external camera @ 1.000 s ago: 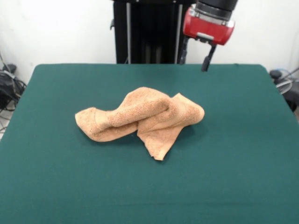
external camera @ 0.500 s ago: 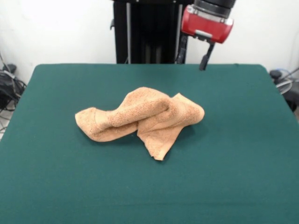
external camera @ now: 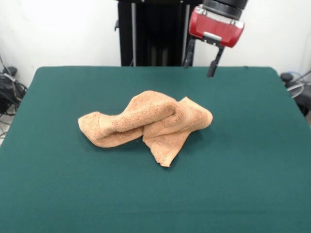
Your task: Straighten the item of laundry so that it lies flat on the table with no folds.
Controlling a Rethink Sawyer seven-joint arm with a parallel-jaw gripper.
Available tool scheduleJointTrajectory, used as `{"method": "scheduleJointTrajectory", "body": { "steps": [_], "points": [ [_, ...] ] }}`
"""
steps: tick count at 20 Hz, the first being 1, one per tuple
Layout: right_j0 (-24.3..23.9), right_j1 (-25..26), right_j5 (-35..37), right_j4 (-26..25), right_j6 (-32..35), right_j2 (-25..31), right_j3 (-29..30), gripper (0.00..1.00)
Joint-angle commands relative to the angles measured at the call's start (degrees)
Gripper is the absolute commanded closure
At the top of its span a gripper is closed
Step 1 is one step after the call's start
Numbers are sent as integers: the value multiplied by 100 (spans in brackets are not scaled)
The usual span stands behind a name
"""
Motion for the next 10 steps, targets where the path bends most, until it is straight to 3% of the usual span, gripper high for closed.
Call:
{"method": "scheduleJointTrajectory", "body": {
  "steps": [1, 3, 6, 10],
  "points": [
    [439, 171, 174, 489, 1700, -362, 245, 0],
    [629, 105, 489, 553, 1668, -651, 225, 0],
    [500, 289, -46, 710, 1775, -362, 307, 0],
    [535, 429, -182, 884, 1810, -308, 260, 0]
  ]
}}
